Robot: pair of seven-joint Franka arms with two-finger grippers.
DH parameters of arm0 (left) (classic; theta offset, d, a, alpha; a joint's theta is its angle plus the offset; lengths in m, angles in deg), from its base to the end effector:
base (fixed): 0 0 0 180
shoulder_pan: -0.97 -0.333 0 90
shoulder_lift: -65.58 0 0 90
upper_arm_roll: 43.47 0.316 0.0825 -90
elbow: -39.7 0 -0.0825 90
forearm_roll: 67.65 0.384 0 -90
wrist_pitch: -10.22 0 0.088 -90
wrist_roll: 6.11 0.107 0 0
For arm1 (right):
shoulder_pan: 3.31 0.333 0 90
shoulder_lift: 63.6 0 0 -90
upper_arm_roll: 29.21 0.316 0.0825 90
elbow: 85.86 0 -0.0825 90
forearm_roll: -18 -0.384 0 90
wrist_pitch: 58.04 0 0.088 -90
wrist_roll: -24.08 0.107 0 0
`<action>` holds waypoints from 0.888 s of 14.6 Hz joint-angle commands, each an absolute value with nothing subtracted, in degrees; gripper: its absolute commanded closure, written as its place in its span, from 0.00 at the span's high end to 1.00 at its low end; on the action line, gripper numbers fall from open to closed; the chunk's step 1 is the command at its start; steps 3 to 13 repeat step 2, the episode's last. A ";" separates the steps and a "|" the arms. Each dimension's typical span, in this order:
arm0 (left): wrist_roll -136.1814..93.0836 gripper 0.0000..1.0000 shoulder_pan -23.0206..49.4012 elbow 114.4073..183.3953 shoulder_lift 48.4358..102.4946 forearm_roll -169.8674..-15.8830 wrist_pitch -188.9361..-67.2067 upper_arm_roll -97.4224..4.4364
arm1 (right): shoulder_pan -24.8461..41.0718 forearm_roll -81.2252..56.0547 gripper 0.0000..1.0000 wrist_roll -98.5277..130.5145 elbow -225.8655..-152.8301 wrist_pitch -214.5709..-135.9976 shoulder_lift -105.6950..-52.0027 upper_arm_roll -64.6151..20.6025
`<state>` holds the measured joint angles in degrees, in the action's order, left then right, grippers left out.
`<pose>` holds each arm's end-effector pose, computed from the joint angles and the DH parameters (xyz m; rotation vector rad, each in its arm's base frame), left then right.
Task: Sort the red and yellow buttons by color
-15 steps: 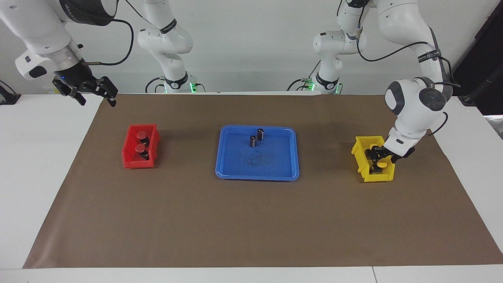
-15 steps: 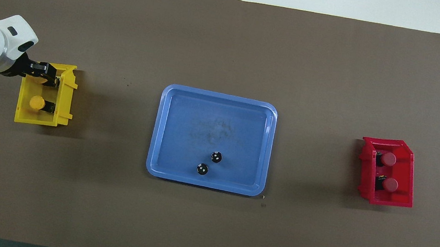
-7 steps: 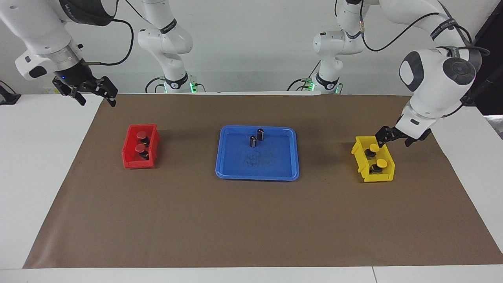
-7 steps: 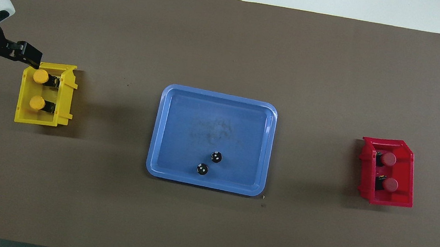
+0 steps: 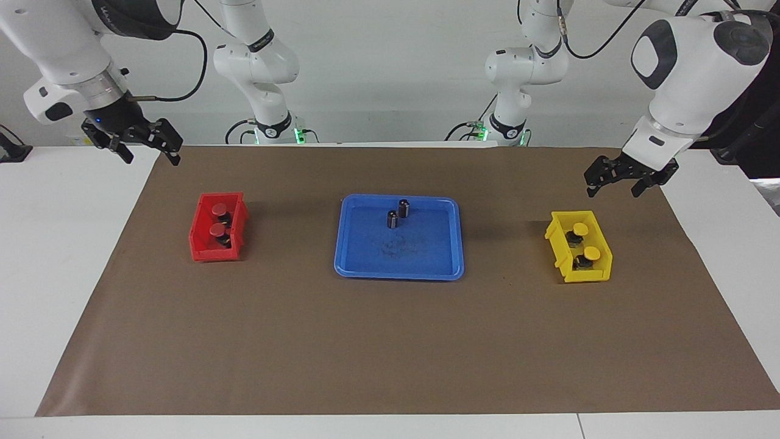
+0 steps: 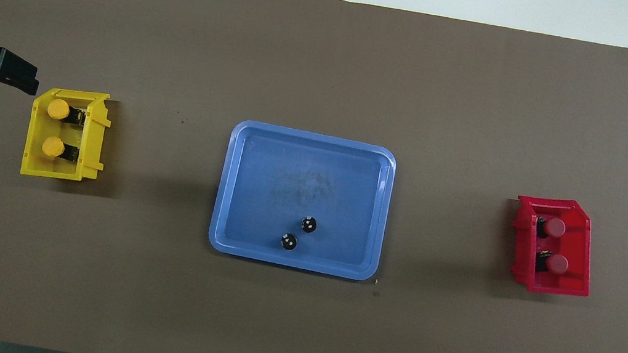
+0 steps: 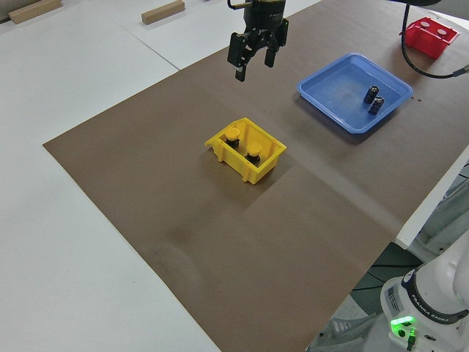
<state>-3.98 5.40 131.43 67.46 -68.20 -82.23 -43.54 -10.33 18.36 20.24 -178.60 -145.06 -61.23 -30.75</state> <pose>0.5652 -0.0455 0.5955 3.1270 -0.1803 -0.0320 0.5294 -0.0807 0.6202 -3.1364 0.1294 0.0922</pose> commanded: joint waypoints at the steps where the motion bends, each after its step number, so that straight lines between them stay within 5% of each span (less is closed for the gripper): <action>1: -3.82 1.00 5.89 131.63 65.14 -69.76 -80.83 -42.85 | -9.99 18.80 1.00 21.09 -178.50 -144.08 -61.05 -30.88; 13: -3.73 1.00 5.81 131.55 64.79 -69.76 -79.96 -42.94 | -9.99 18.80 1.00 21.09 -178.50 -144.08 -60.96 -30.88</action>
